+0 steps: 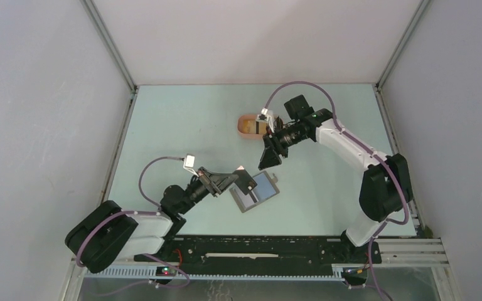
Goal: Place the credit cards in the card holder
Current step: Insert the credit card into the card holder.
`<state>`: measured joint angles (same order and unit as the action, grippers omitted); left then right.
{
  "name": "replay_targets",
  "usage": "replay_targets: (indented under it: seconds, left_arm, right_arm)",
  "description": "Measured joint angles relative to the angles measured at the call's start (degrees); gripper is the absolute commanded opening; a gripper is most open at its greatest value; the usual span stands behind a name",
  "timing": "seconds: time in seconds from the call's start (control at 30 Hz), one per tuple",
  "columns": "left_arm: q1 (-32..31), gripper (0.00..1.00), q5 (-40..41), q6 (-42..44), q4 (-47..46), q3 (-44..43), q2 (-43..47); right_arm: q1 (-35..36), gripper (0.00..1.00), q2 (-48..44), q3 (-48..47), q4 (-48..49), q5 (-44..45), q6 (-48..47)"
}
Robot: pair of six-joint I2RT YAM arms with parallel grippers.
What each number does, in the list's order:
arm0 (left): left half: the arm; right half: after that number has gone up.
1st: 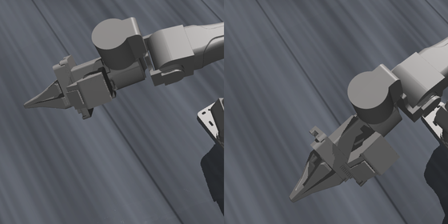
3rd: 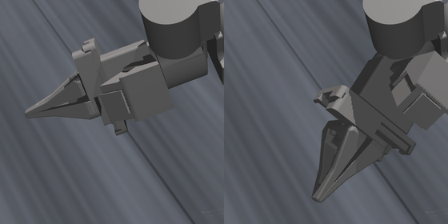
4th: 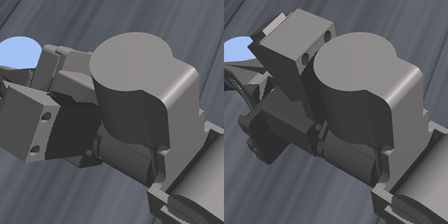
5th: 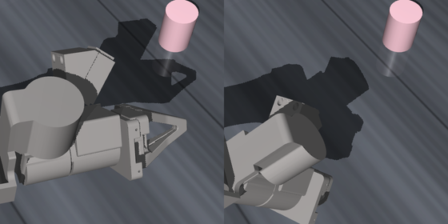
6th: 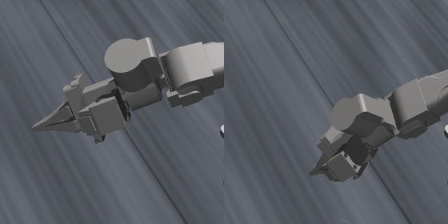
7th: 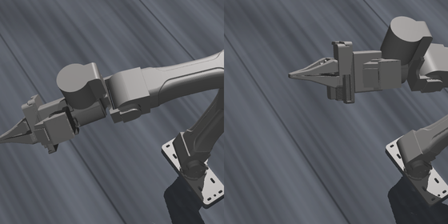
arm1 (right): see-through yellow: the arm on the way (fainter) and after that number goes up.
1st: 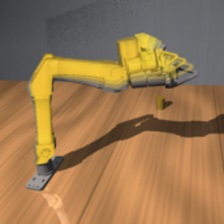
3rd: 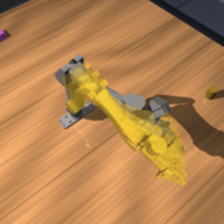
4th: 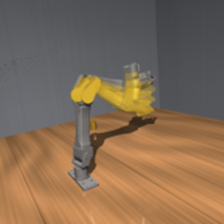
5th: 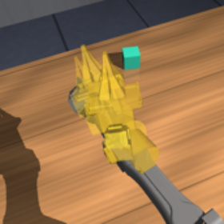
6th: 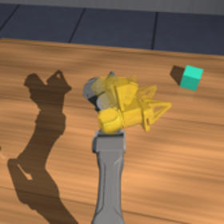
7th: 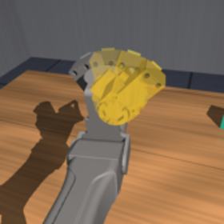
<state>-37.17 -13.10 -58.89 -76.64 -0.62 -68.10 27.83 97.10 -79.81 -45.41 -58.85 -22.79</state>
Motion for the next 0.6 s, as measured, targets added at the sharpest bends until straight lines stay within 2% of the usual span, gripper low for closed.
replay_targets:
  seconds: [0.23,0.37,0.6]
  left_arm:
    - [0.0,0.0,4.5,-2.2,-0.2,0.0,-3.5]
    - [0.0,0.0,5.8,-3.1,0.1,0.0,-8.1]
    - [0.0,0.0,6.5,-4.9,-0.7,-0.1,-18.3]
  right_arm:
    - [0.1,0.47,-2.8,2.1,0.5,12.0,-1.8]
    - [1.9,0.42,0.7,2.5,0.2,18.2,-2.5]
    - [4.9,0.41,8.3,2.5,-0.9,23.8,-2.7]
